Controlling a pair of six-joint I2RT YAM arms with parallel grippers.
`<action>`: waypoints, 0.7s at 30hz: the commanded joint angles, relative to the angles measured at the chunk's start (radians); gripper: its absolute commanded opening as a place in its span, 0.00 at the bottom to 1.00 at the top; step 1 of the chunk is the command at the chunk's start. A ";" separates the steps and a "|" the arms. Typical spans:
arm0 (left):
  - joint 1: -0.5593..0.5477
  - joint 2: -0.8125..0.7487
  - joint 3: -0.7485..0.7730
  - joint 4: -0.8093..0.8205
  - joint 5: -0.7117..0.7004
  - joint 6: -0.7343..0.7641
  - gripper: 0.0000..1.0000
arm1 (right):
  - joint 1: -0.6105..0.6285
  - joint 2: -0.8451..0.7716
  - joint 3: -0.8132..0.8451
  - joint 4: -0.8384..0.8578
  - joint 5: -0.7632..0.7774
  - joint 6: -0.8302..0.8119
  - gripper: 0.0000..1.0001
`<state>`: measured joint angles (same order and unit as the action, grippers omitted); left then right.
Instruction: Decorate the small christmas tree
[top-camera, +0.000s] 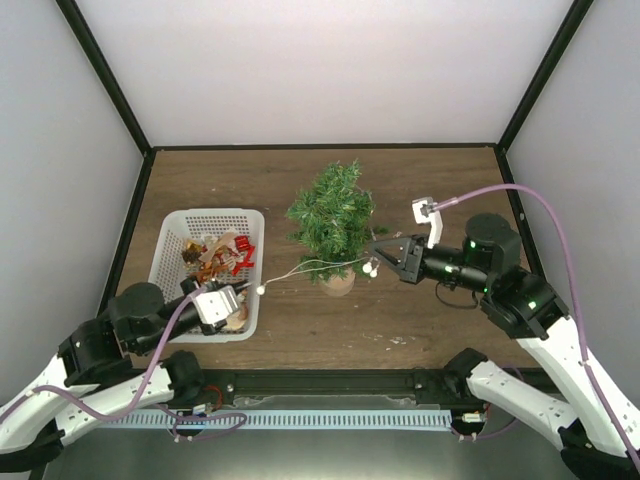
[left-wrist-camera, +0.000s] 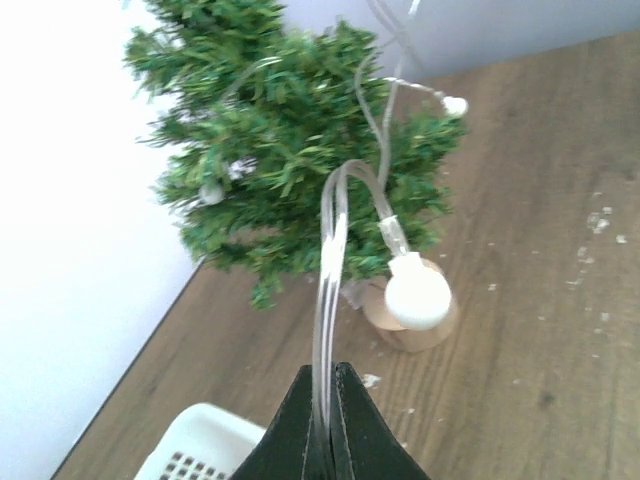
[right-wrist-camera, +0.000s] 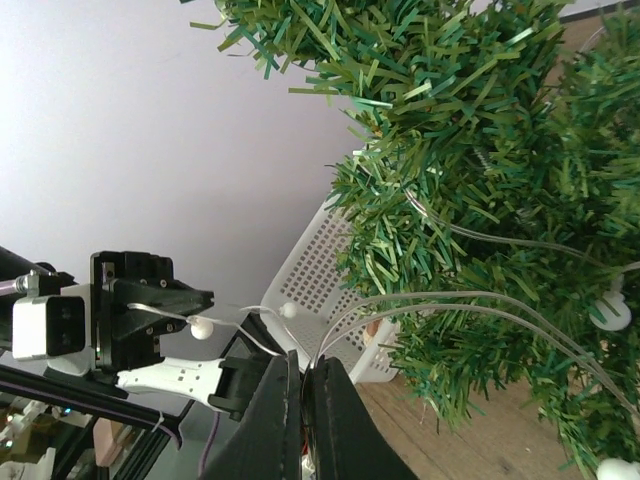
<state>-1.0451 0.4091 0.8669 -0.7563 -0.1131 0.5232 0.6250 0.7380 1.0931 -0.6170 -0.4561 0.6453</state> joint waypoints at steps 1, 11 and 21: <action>0.022 -0.041 -0.024 0.028 -0.131 -0.017 0.00 | -0.001 0.041 0.040 0.070 -0.068 -0.009 0.01; 0.047 -0.107 -0.062 0.063 -0.259 0.007 0.00 | 0.105 0.209 0.162 0.138 -0.100 -0.023 0.01; 0.057 -0.150 -0.059 0.055 -0.303 0.031 0.00 | 0.289 0.303 0.177 0.163 -0.003 -0.018 0.04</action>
<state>-0.9985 0.2749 0.8040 -0.7116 -0.3851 0.5449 0.8909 1.0336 1.2396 -0.4854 -0.5003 0.6327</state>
